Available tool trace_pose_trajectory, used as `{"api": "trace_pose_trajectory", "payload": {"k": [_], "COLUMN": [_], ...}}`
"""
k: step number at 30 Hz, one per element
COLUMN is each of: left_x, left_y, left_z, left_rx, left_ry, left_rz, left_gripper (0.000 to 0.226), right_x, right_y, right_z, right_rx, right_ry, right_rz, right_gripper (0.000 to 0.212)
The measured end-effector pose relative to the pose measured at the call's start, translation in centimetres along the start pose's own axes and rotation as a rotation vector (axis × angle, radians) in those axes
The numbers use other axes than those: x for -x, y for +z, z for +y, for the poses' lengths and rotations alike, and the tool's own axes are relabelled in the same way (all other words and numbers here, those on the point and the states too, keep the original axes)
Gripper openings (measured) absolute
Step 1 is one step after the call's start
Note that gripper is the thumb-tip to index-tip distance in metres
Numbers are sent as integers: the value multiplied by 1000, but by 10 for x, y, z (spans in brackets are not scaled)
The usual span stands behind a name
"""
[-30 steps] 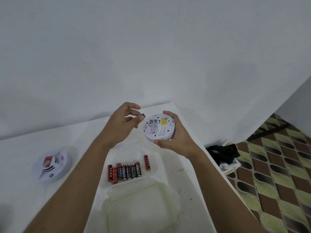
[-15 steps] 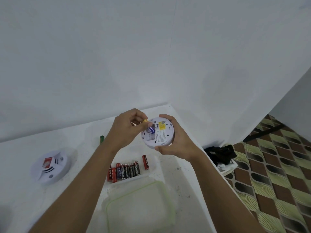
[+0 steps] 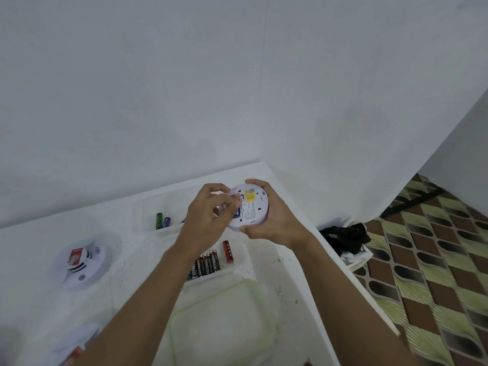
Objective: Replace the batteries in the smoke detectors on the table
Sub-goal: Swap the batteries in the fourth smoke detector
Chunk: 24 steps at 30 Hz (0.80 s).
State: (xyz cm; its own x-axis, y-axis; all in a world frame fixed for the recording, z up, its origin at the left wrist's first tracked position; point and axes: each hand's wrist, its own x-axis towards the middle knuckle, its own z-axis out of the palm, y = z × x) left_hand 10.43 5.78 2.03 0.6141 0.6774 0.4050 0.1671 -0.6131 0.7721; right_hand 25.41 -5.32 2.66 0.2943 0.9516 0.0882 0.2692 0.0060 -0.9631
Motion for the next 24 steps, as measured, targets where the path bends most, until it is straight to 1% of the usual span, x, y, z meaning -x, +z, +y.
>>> {"api": "trace_pose_trajectory", "payload": {"k": [3, 5, 7, 9, 11, 13, 15, 18, 20, 22, 24], "left_x": [-1, -3, -7, -11, -18, -26, -31, -37, -41, -45, -49], "left_y": [-6, -12, -17, -21, -28, -36, -44, -50, -48, -46, -44], "left_z": [-1, -1, -1, -4, -12, -24, -35, -42, -43, -42, -43], "left_rx": [-21, -7, 43, 45, -69, -232, -320, -457, -575, -645, -676], "left_ry": [13, -9, -83, -185, -273, -334, -404, -481, -518, -538, -551], "left_rz": [-51, -102, -115, -52, 11, 24, -37, -215, -336, -402, -441], "left_gripper": [20, 21, 23, 23, 19, 13, 15, 23, 20, 15, 17], "right_x": [0, -2, -4, -6, -5, -4, -2, 1, 2, 3, 3], "right_y": [0, 0, -1, -4, -7, -11, -13, -15, -15, -15, -16], "right_z": [-1, -3, -4, -4, -4, -3, -1, 0, 0, 1, 2], "right_rx": [11, 20, 40, 68, 68, 60, 68, 101, 111, 111, 116], "right_ry": [3, 11, 16, 19, 36, 49, 61, 63, 61, 56, 53], "right_rz": [-15, -24, -24, -28, -32, -28, -26, -36, -37, -36, -33], "right_gripper": [88, 88, 89, 91, 93, 92, 92, 91, 91, 93, 94]}}
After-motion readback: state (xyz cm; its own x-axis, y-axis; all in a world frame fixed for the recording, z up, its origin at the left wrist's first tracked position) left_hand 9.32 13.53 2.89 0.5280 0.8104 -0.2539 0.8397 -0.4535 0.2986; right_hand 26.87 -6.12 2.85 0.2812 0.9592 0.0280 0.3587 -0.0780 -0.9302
